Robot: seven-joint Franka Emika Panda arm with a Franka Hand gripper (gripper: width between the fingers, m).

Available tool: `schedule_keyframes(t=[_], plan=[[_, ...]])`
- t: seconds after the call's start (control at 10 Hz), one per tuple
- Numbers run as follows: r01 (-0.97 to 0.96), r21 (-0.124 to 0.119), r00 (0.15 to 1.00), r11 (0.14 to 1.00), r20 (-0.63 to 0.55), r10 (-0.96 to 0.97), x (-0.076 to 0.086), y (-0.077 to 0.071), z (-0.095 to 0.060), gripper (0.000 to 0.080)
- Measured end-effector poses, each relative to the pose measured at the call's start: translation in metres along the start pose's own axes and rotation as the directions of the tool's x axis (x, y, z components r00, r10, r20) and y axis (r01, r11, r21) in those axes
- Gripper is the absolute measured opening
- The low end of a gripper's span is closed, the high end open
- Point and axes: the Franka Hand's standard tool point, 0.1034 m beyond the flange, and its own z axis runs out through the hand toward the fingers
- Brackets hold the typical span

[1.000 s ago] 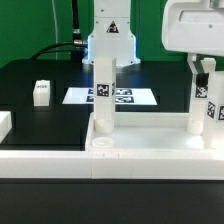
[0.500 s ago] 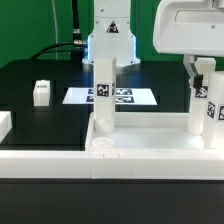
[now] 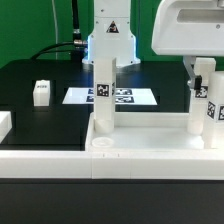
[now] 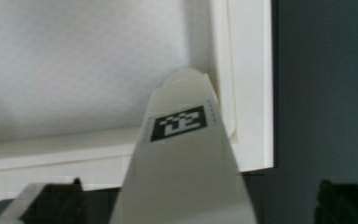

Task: Assemble desk

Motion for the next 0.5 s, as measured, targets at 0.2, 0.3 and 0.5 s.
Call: schedule_keyframes(t=[0.2,0.3,0.5], plan=[[0.059,-0.001,0.998,0.998,0.0,-0.059,0.0,0.0,0.0,0.0521],[0.053,-0.001,0.999,0.999,0.0,-0.053,-0.0001,0.0,0.0001,0.0384],[0.044,-0.002,0.999,0.999,-0.001,-0.044,0.0005,0.0015,0.0,0.0288]])
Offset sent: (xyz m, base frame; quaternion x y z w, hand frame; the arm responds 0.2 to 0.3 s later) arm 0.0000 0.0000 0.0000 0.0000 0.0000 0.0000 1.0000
